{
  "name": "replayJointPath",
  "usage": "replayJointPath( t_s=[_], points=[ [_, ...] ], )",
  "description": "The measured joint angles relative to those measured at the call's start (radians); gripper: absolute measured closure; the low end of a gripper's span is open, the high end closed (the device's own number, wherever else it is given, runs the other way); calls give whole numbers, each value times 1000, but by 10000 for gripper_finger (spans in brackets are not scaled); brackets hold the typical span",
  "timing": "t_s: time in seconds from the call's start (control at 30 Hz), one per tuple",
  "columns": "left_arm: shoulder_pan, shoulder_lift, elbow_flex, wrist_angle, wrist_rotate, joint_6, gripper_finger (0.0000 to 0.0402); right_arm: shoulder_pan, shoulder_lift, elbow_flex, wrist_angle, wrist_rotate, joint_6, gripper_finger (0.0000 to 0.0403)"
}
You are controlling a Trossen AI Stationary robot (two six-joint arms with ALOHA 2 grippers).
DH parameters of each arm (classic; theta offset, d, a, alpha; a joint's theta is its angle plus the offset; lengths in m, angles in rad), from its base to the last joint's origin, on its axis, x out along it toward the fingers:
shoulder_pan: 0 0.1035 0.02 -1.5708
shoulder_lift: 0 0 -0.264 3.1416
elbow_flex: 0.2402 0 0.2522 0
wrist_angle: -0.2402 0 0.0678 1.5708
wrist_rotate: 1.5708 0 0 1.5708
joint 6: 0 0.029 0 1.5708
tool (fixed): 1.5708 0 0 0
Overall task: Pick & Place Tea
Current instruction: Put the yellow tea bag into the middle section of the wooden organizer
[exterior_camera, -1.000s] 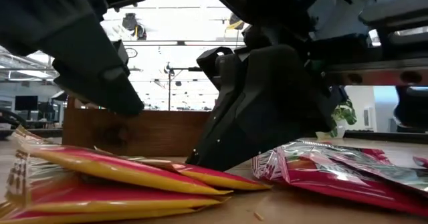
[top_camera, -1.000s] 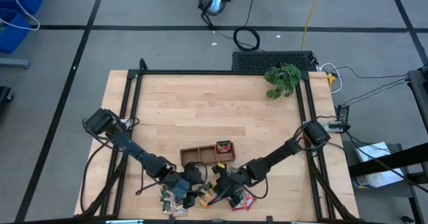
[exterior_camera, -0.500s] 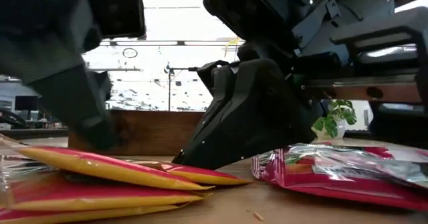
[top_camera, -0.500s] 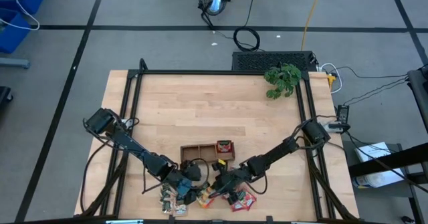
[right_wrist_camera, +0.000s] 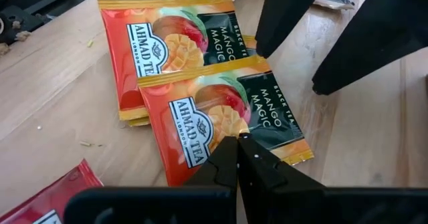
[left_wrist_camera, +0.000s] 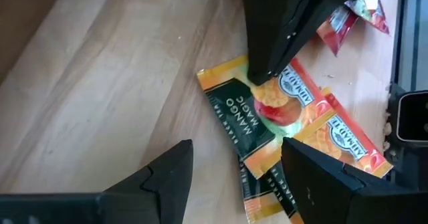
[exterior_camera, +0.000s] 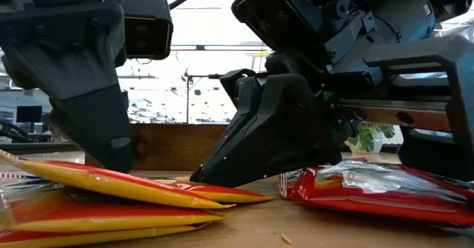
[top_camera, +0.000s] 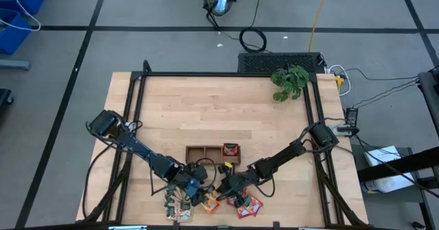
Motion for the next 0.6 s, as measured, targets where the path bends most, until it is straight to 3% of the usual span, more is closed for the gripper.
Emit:
replayJointPath(
  t_s=[0.6],
  points=[
    [8,63,3,41,25,10,174,-45,3,-1,59,8,-2,403]
  ],
)
